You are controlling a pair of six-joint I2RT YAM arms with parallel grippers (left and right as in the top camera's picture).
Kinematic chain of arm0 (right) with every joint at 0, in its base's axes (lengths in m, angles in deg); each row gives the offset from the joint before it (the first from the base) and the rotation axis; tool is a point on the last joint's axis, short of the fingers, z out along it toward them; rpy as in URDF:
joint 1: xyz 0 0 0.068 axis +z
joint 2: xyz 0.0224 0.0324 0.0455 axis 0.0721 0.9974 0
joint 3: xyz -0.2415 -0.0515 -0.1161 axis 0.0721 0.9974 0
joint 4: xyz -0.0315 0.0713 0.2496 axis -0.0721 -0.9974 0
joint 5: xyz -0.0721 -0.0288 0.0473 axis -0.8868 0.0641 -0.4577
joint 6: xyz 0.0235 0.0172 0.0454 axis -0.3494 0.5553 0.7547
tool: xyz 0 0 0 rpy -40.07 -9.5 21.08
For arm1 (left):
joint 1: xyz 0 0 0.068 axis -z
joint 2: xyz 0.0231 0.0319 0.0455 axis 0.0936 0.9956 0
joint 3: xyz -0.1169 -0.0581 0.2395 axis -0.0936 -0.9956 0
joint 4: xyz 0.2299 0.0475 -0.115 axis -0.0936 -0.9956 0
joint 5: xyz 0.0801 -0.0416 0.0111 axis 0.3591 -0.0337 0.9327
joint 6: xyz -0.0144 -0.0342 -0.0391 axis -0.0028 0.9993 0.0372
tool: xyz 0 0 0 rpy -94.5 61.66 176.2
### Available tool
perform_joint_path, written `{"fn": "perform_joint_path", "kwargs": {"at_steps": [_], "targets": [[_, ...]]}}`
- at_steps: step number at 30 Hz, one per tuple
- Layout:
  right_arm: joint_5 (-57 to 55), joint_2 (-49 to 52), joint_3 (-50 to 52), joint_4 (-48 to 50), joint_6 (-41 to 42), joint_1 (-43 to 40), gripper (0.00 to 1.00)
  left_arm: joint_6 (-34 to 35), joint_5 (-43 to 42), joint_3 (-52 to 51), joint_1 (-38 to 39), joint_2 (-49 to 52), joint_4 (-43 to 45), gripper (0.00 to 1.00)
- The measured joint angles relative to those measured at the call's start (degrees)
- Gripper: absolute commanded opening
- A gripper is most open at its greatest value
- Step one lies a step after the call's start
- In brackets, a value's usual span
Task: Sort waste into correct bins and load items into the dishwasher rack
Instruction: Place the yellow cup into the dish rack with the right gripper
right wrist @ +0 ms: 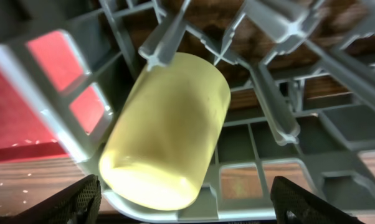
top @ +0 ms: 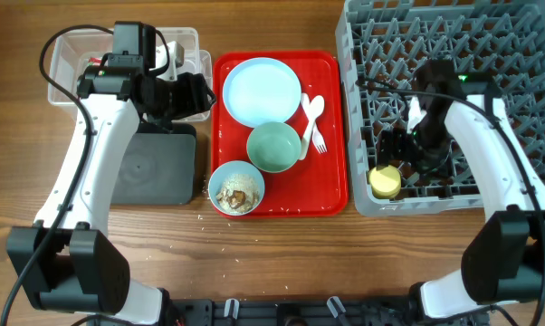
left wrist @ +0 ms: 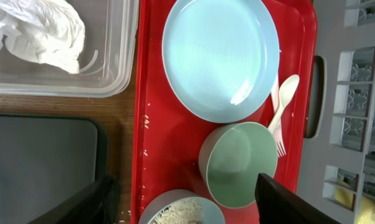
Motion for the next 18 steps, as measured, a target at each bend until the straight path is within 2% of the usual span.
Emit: {"fn": "perform_joint_path", "kwargs": {"at_steps": [3, 5, 9, 13, 16, 18], "targets": [[0.0, -4.4, -9.1, -1.4, 0.0, 0.0, 0.89, -0.5, 0.1, 0.3, 0.3, -0.2, -2.0, 0.68], [2.0, -10.4, -14.4, 0.7, 0.0, 0.0, 0.89, -0.9, 0.6, 0.7, 3.5, -2.0, -4.2, 0.64], [4.3, -14.5, -15.3, 1.2, 0.0, 0.0, 0.89, 0.2, 1.6, 1.2, 18.4, -4.8, -8.2, 0.62], [4.3, -13.0, -15.3, 1.4, 0.0, 0.0, 0.89, 1.4, 7.8, -4.2, 31.8, -0.4, -6.8, 0.56], [4.3, -12.9, -15.3, 1.5, 0.0, 0.0, 0.88, 1.5, 11.8, -9.0, 35.8, 3.5, -3.9, 0.51], [4.3, -12.9, -15.3, 1.5, 0.0, 0.0, 0.88, 1.5, 14.3, -11.6, 36.0, 4.3, -2.2, 0.49]]}}
